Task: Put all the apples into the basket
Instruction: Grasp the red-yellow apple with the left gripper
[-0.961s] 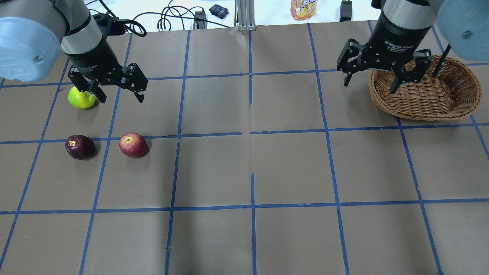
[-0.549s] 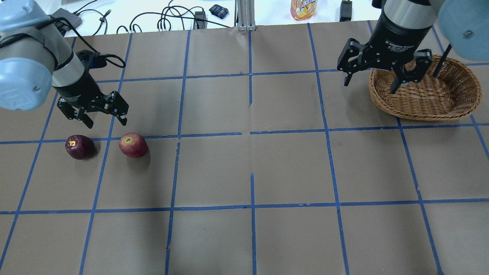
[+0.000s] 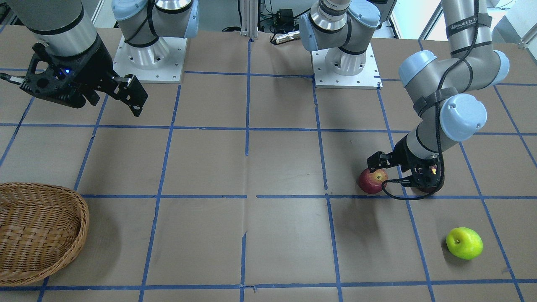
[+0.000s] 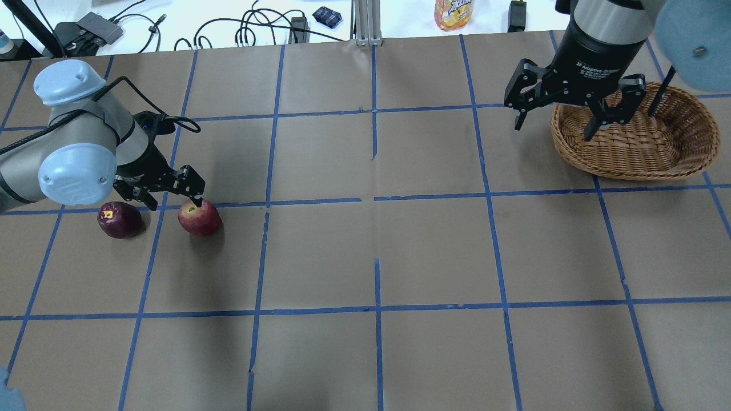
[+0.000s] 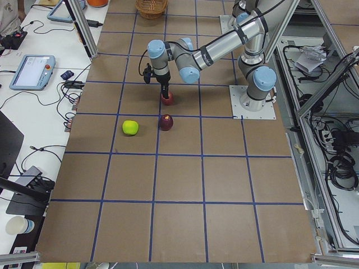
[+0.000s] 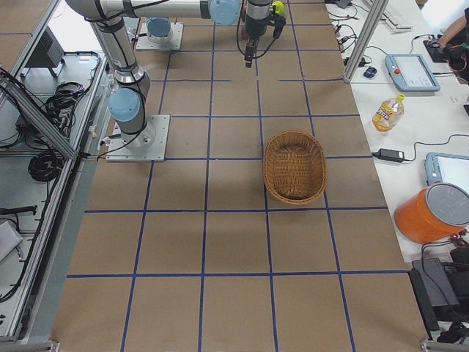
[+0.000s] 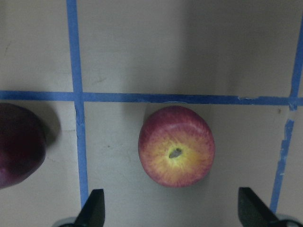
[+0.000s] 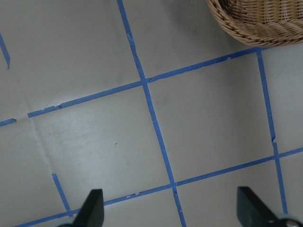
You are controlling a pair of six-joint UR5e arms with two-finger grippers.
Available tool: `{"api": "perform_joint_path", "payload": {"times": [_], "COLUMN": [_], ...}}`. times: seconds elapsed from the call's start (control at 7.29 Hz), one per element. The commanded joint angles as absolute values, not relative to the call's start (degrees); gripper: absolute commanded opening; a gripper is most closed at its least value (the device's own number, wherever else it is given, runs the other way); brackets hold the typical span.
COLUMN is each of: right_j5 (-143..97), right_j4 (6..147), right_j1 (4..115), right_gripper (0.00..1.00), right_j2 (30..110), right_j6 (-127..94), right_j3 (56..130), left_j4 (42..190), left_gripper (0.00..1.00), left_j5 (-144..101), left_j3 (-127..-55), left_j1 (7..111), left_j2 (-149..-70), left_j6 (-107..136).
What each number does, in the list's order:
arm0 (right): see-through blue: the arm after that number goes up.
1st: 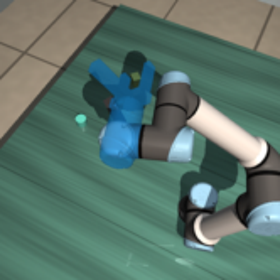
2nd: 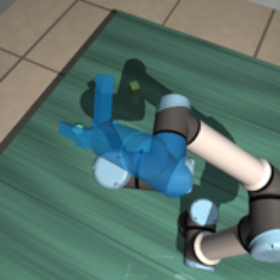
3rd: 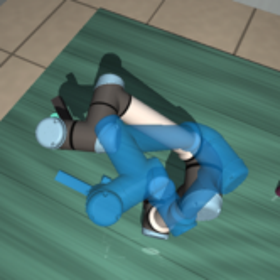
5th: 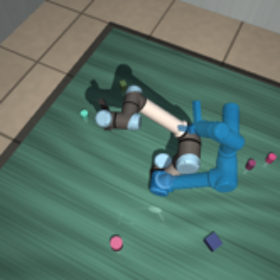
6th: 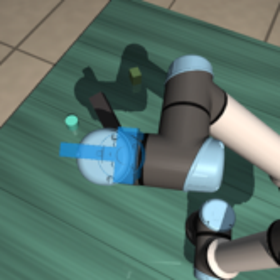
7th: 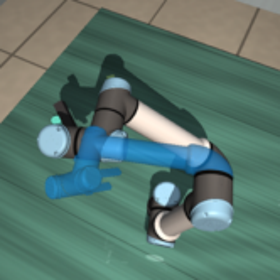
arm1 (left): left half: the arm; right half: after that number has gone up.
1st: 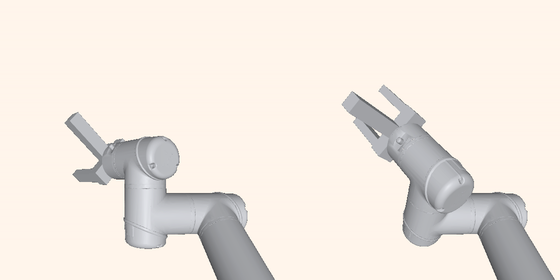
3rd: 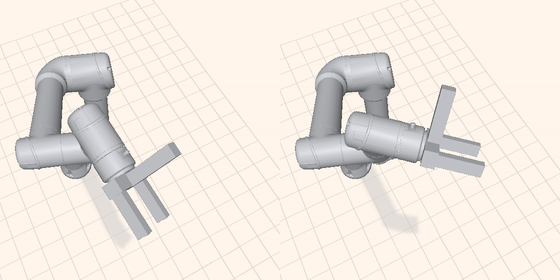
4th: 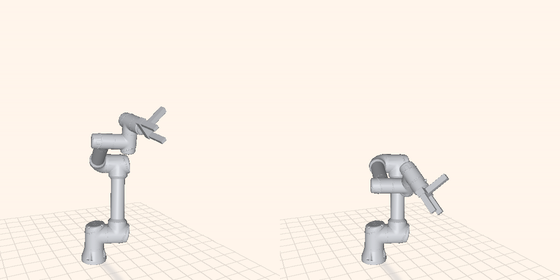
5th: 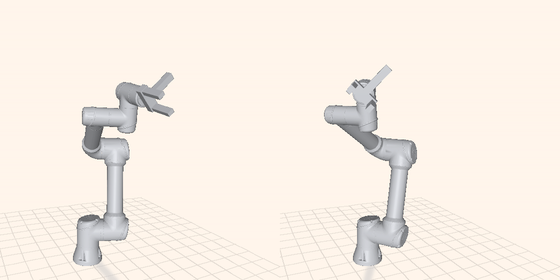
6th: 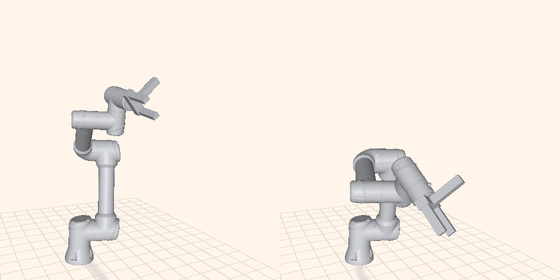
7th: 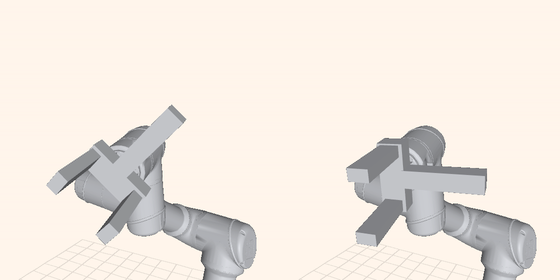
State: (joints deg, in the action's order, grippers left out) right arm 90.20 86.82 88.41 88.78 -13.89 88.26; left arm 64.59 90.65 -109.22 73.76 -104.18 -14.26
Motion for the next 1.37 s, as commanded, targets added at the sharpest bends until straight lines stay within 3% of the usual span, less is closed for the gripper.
{"api": "perform_joint_path", "payload": {"times": [0.0, 0.69, 0.82, 1.1, 1.24], "right_j5": [90.26, 94.13, 93.78, 91.6, 90.36], "right_j4": [86.23, 86.66, 86.49, 86.05, 86.39], "right_j1": [88.5, 88.42, 88.5, 88.85, 88.42], "right_gripper": [1.0, 1.0, 1.0, 1.0, 1.0], "right_j2": [89.38, 89.91, 89.65, 89.82, 89.65], "right_j6": [-13.89, -13.36, -13.45, -13.27, -13.27], "right_j3": [87.98, 87.98, 88.41, 87.88, 87.11], "left_j4": [63.98, 61.81, 59.09, 58.89, 59.76], "left_gripper": [1.0, 1.0, 0.93, 0.3, 0.3], "left_j5": [88.88, 87.54, 87.63, 87.98, 87.89], "left_j3": [-109.42, -109.51, -109.51, -108.9, -107.77], "left_j1": [73.74, 73.74, 73.74, 74.09, 75.48], "left_j2": [-106.69, -110.65, -111.18, -110.57, -109.35], "left_j6": [-14.33, -14.76, -14.85, -14.68, -13.89]}}
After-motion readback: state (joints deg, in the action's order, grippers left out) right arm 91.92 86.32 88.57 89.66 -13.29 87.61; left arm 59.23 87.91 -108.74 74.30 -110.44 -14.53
